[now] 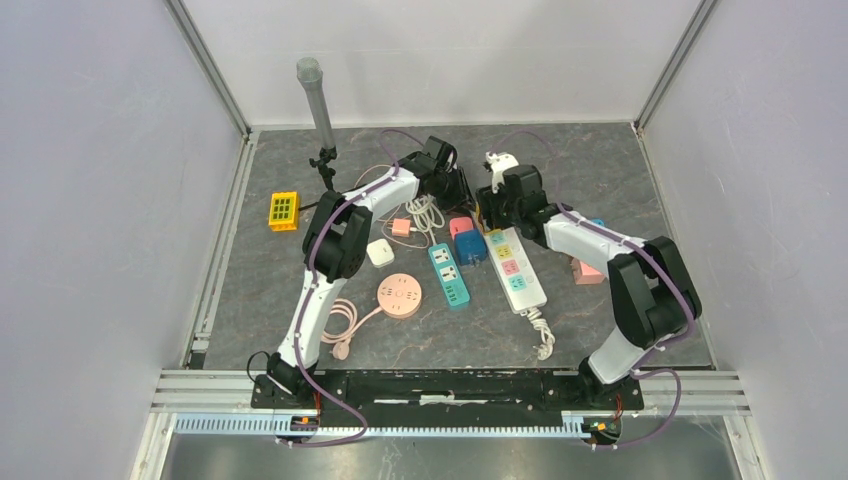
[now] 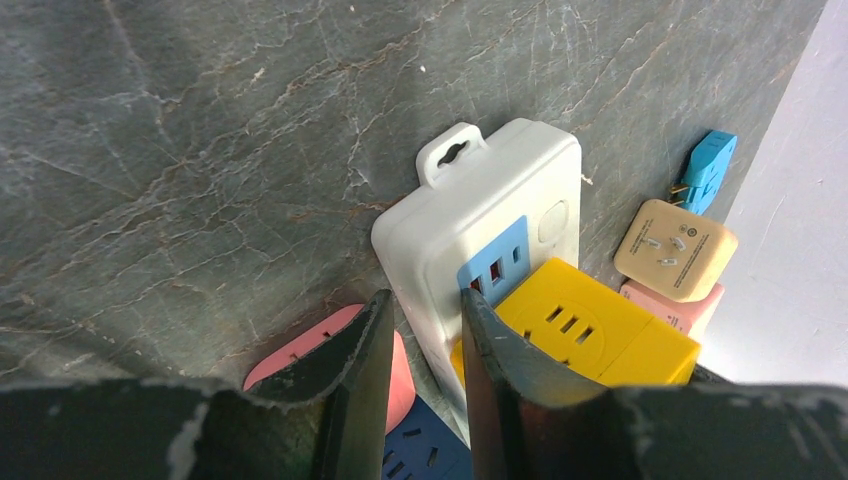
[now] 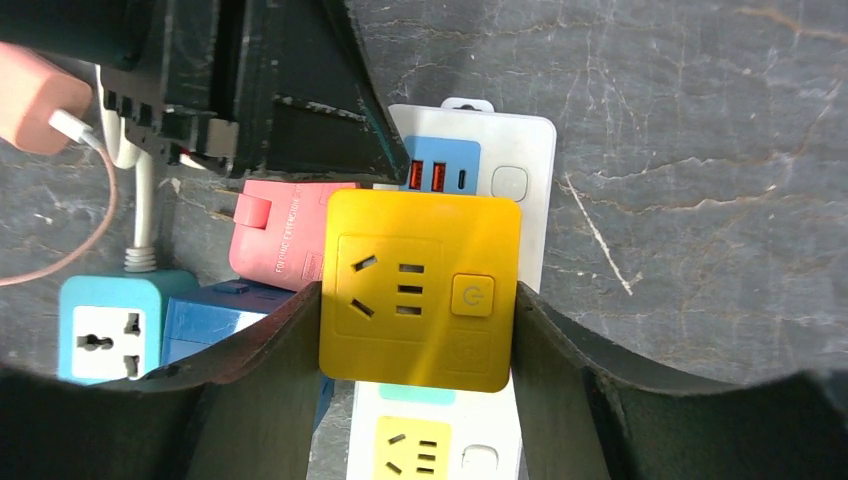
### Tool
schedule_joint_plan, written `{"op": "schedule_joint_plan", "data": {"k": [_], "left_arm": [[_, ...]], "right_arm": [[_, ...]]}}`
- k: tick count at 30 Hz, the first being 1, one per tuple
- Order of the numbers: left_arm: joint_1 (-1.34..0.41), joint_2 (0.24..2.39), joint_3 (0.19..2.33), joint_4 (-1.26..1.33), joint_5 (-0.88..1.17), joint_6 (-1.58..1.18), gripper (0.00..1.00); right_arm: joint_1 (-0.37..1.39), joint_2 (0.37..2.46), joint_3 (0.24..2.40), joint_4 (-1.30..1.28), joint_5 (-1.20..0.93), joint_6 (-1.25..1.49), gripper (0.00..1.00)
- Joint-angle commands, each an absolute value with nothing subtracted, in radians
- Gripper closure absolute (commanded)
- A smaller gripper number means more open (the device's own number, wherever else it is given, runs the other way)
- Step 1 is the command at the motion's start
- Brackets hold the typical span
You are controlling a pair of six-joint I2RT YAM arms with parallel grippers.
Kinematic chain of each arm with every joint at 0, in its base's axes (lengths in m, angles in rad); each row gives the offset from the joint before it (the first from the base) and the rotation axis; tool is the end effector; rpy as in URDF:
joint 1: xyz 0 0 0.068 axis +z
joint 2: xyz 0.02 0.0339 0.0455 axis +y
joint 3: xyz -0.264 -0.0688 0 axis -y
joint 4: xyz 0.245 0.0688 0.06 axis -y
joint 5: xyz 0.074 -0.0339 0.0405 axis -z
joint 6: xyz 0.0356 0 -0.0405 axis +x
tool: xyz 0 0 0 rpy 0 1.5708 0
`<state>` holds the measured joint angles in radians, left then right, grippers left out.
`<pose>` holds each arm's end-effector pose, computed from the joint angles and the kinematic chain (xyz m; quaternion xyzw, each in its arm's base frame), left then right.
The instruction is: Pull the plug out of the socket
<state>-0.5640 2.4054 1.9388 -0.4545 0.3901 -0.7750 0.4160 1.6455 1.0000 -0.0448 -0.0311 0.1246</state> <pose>0.4374 -0.2927 0.1490 -0.0364 0.9311 -0.3383 0.1315 0.3252 0.1449 0.2075 -0.1379 0.8940 0.1273 0.4069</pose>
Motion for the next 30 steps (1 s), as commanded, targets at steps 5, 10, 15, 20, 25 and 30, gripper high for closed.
{"op": "schedule_joint_plan", "data": {"k": [5,10,15,20,25,30], "left_arm": [[-0.571,2.467,1.936,-0.558,0.305,-0.716,0.63],[-0.572,2.471,1.939,-0.558,0.310,-0.715,0.63],[-0.573,2.473,1.943,-0.558,0.313,-0.714,0.63],[-0.574,2.474,1.944,-0.561,0.315,-0.712,0.63],[-0.574,2.476,1.948,-0.561,0.318,-0.712,0.63],[-0.574,2.479,1.950,-0.561,0.320,-0.714,0.63]], "right_arm": [[0.486,1.630,1.065,-0.039,0.053,0.048,1.00],[0.401,1.598,1.035,0.039,-0.107,0.134,1.00],[0.486,1.640,1.075,-0.028,-0.007,0.064,1.00],[0.495,1.635,1.083,-0.041,0.046,0.050,1.00],[0.397,1.590,1.061,0.049,-0.141,0.152,1.00],[0.441,1.612,1.060,0.061,-0.137,0.145,1.00]]}}
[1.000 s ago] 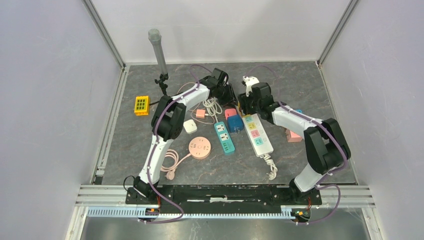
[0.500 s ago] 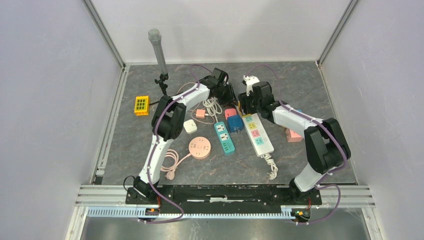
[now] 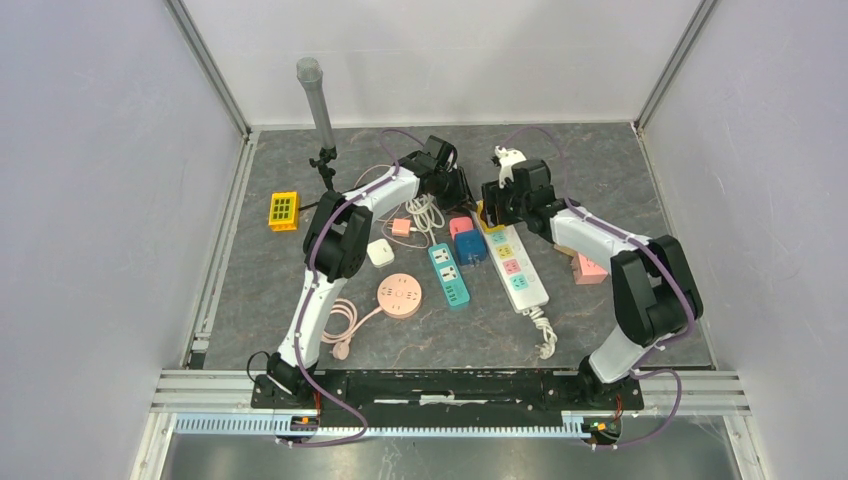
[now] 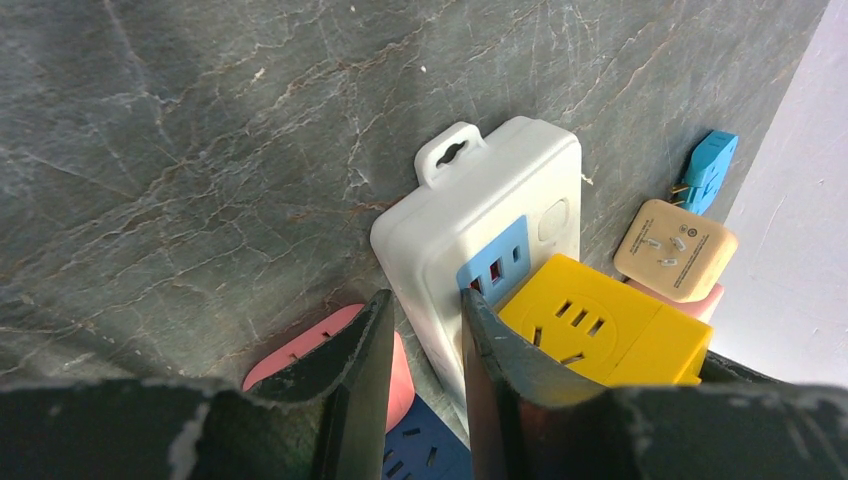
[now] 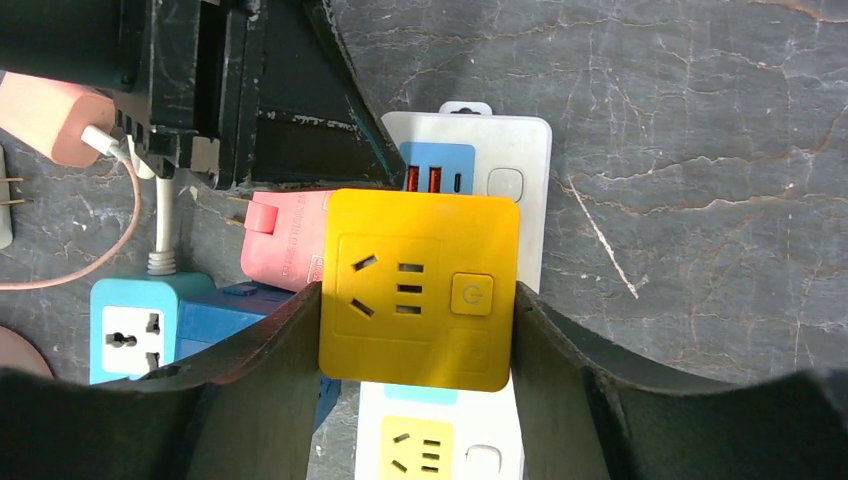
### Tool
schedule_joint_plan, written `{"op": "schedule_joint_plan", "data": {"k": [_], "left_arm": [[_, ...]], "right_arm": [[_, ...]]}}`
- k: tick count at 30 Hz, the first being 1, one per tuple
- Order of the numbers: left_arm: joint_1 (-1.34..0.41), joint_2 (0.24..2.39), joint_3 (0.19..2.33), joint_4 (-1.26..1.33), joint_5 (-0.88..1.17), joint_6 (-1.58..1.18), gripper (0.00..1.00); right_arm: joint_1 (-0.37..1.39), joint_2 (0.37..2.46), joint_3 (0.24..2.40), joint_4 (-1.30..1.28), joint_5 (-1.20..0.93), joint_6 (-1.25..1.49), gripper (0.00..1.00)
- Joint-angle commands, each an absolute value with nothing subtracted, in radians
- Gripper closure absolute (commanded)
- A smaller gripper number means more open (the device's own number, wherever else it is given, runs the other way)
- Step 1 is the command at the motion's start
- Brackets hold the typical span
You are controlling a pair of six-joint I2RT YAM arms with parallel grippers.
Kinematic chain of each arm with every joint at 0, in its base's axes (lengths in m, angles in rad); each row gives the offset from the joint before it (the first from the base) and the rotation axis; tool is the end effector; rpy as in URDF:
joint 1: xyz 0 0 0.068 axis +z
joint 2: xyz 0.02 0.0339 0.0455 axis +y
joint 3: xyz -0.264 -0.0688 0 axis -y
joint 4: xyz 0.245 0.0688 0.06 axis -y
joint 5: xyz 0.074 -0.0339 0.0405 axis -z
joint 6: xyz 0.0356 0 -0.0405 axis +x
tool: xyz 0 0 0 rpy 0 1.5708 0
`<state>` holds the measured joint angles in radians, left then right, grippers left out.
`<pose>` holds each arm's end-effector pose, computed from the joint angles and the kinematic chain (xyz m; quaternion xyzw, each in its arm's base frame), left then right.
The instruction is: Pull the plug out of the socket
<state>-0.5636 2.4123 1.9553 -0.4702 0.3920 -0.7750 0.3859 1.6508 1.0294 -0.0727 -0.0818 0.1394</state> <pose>0.4385 -0.2932 0.1496 -0.0369 0.9318 -0.3374 0.1287 0.3319 0.1380 0.2128 -0.1284 0.8957 0.1459 0.3999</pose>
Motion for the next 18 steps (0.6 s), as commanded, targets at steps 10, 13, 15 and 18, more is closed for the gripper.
{"op": "schedule_joint_plan", "data": {"k": [10,13,15,18], "left_arm": [[-0.574,2.481,1.951,-0.564,0.319,-0.713,0.63],[-0.574,2.479,1.949,-0.565,0.319,-0.713,0.63],[-0.574,2.477,1.947,-0.565,0.316,-0.714,0.63],[-0.574,2.477,1.946,-0.564,0.317,-0.713,0.63]], "right_arm": [[0.463,1.583,1.104,-0.023,0.009,0.077,1.00],[0.381,1.555,1.065,0.062,-0.141,0.165,1.00],[0.362,1.551,1.046,0.089,-0.176,0.194,1.00],[0.361,1.529,1.024,0.101,-0.165,0.200,1.00]]}}
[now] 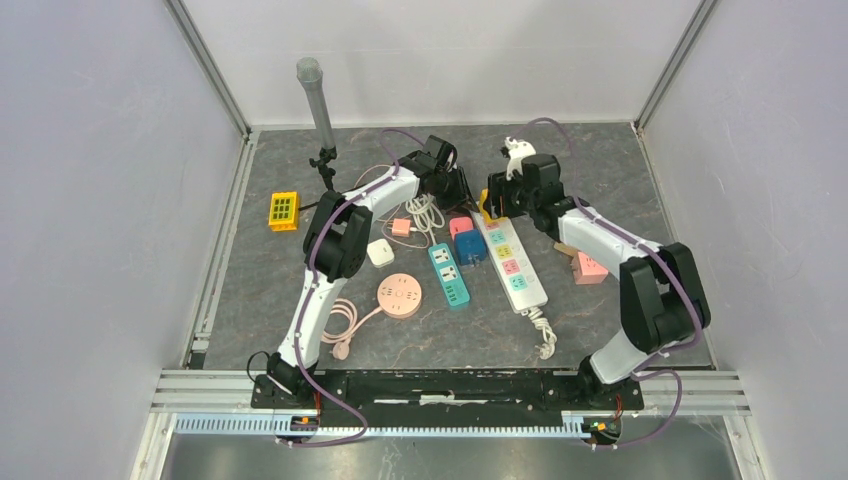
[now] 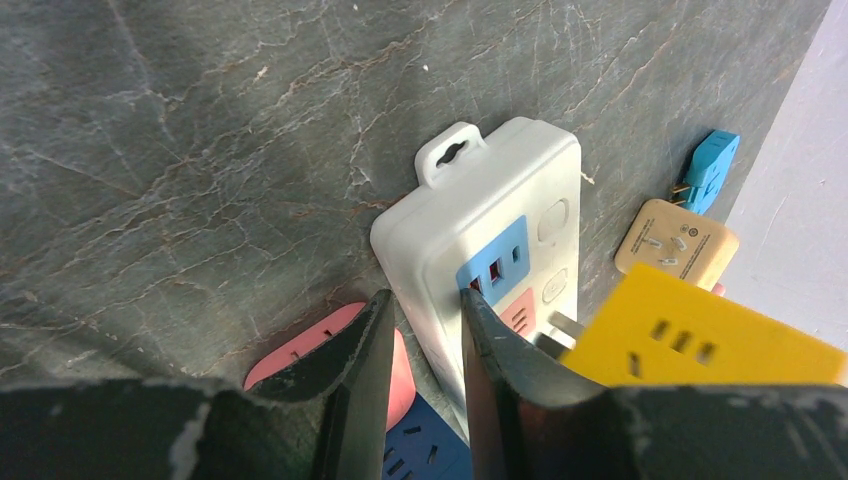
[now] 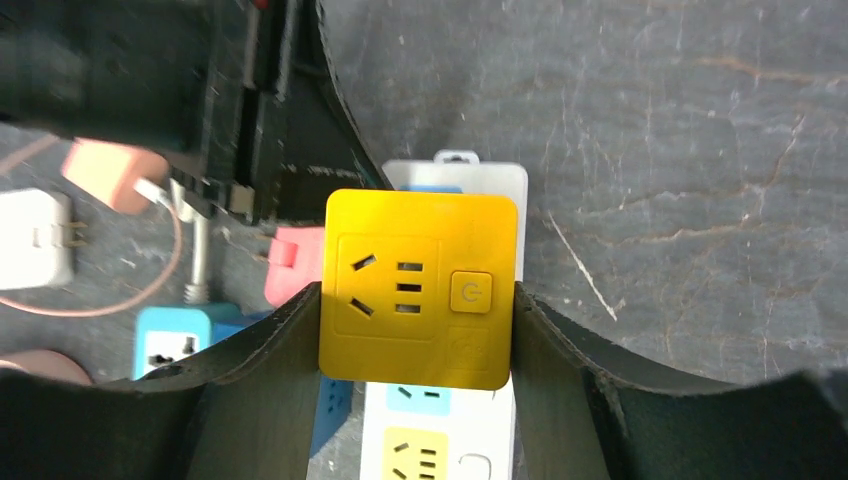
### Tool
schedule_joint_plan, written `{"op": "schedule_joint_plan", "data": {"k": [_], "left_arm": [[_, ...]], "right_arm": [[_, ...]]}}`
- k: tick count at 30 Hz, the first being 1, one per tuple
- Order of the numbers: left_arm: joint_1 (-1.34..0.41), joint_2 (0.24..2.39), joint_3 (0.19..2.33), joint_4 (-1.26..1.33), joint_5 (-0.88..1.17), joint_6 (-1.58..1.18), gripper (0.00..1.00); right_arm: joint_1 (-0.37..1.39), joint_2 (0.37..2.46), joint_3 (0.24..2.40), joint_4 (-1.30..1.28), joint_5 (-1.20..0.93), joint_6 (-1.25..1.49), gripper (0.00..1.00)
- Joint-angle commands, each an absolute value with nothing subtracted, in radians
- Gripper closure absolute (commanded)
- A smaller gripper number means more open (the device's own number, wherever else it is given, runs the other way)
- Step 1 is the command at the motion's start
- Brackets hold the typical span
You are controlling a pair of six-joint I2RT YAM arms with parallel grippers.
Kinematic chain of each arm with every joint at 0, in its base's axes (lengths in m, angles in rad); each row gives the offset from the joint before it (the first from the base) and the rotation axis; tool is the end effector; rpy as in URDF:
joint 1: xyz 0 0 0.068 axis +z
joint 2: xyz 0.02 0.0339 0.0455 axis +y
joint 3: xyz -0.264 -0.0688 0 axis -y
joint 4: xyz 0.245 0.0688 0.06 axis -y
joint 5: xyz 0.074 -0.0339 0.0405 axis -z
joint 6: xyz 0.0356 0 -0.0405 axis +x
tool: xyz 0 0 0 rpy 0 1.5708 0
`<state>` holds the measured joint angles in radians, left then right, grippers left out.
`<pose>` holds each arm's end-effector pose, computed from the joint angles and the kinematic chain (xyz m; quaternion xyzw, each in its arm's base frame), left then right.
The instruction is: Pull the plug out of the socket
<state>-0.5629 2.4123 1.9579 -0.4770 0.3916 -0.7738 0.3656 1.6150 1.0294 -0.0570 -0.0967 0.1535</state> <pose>0.4385 -0.2928 0.1500 -0.0372 0.9325 -0.3360 0.1275 0.3318 0.1307 0.2263 -0.1161 0.8859 0.1565 0.4210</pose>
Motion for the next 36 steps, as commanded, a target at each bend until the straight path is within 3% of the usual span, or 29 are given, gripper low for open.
{"op": "schedule_joint_plan", "data": {"k": [1,10,18,24,31,36], "left_arm": [[-0.574,2.479,1.947,-0.564,0.317,-0.714,0.63],[-0.574,2.473,1.950,-0.563,0.317,-0.704,0.59],[-0.574,2.473,1.950,-0.561,0.321,-0.699,0.37],[-0.575,2.470,1.948,-0.559,0.321,-0.696,0.29],[-0.577,2.473,1.951,-0.558,0.322,-0.696,0.23],[-0.577,2.474,1.953,-0.558,0.322,-0.696,0.15]], "right_arm": [[0.360,1.510,1.013,0.113,-0.158,0.200,1.00],[0.222,1.398,0.976,0.082,-0.118,0.228,1.00],[0.075,1.467,0.914,0.098,-0.278,0.313,0.97],[0.013,1.566,0.916,0.124,-0.396,0.339,0.86],[0.006,1.637,0.930,0.140,-0.350,0.297,0.68],[-0.034,1.683,0.945,0.149,-0.352,0.293,0.46]]}}
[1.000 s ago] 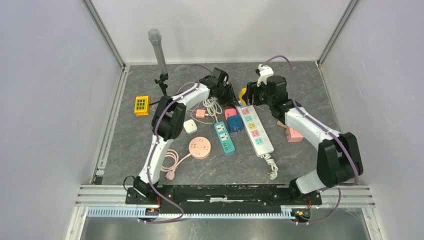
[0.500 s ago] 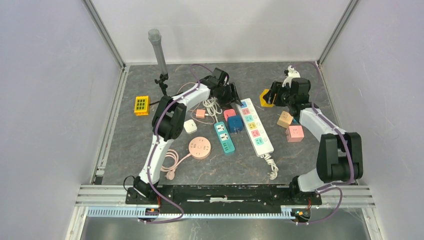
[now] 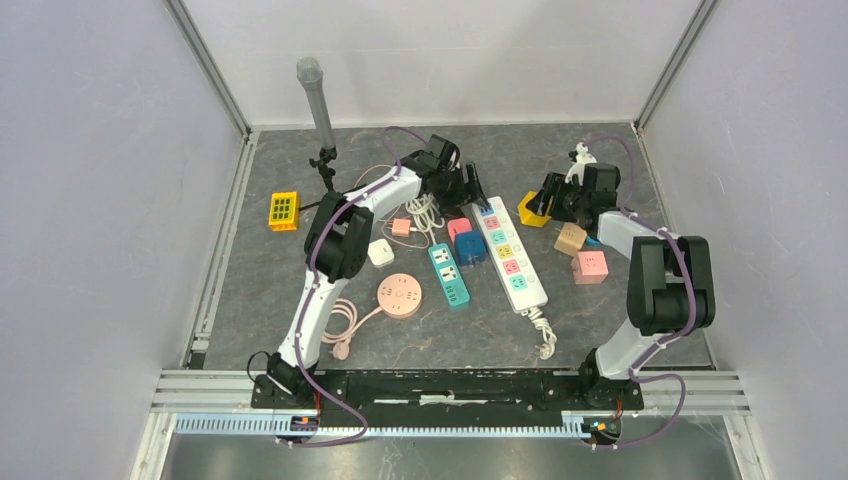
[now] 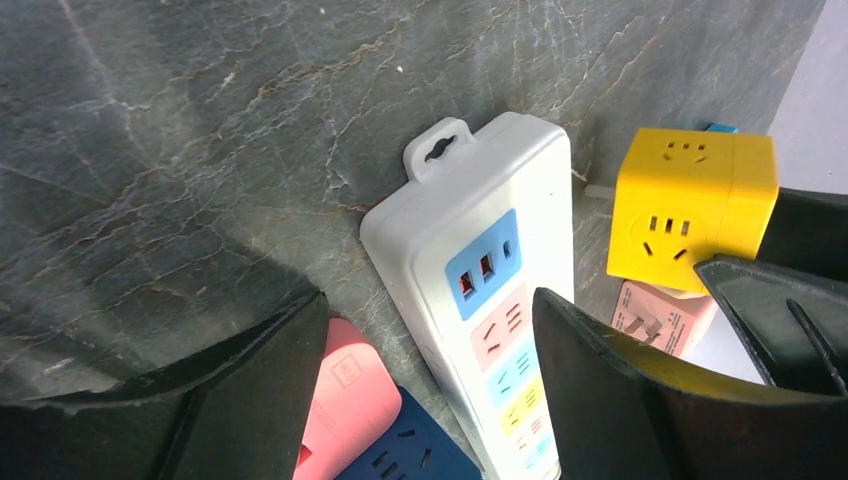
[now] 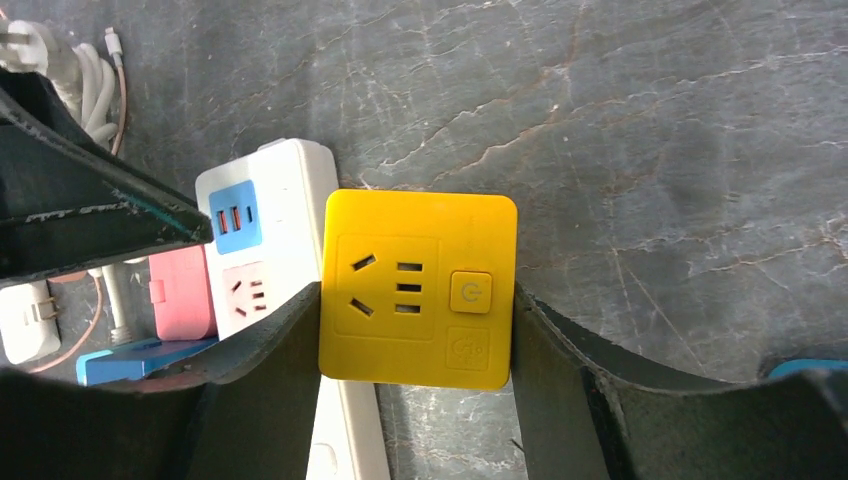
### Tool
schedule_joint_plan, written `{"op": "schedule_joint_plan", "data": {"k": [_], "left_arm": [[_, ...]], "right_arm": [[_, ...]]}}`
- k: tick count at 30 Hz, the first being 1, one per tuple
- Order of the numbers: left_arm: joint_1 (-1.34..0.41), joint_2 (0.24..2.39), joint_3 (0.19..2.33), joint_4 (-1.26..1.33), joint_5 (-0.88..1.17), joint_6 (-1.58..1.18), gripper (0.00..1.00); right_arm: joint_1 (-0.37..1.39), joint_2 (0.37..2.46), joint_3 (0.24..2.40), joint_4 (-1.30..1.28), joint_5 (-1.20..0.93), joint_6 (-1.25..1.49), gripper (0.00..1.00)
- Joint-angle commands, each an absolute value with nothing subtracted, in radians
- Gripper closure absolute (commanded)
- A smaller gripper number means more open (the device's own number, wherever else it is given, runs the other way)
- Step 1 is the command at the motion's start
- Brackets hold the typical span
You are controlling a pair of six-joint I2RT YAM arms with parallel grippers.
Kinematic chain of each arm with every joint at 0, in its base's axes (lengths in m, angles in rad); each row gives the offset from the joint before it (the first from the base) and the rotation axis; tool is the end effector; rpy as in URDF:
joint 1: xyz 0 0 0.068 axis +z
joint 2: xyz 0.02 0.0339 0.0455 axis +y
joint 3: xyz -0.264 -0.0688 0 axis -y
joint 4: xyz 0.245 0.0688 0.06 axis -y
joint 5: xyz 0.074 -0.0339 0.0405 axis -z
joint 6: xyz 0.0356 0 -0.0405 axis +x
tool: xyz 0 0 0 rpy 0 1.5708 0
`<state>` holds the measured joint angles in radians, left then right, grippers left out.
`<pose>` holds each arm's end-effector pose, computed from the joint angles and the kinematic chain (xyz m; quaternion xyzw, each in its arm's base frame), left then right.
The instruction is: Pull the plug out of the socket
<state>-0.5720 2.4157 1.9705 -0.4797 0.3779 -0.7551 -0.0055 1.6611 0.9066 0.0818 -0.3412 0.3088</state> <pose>0.4376 -0.2973 0.1519 -0.0258 0.9330 -0.3323 0.1359 0.3476 0.0100 0.1853 0.0661 0.8884 0.2158 0.3998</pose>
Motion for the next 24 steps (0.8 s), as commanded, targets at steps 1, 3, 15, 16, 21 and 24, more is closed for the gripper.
{"op": "schedule_joint_plan", "data": {"k": [1,3,15,16,21,24], "left_arm": [[-0.577,2.473,1.954,-0.558,0.324,-0.695,0.14],[-0.577,2.473,1.952,-0.554,0.325,-0.694,0.10],[-0.593,2.439,1.934,-0.552,0.273,-0.675,0.00],[-0.595,2.434,1.931,-0.552,0.262,-0.672,0.00],[-0.607,2.387,1.889,-0.524,0.216,-0.659,0.00],[-0.607,2.339,1.858,-0.498,0.169,-0.632,0.00]], "right_arm": [[-0.038,1.689,0.946,0.149,-0.354,0.295,0.41],[-0.047,1.693,0.945,0.149,-0.344,0.296,0.33],[-0.051,1.560,0.879,0.176,-0.191,0.302,0.02],[-0.051,1.541,0.871,0.176,-0.171,0.304,0.02],[-0.051,1.399,0.816,0.172,-0.088,0.311,0.02],[-0.051,1.294,0.762,0.158,-0.072,0.316,0.02]]}}
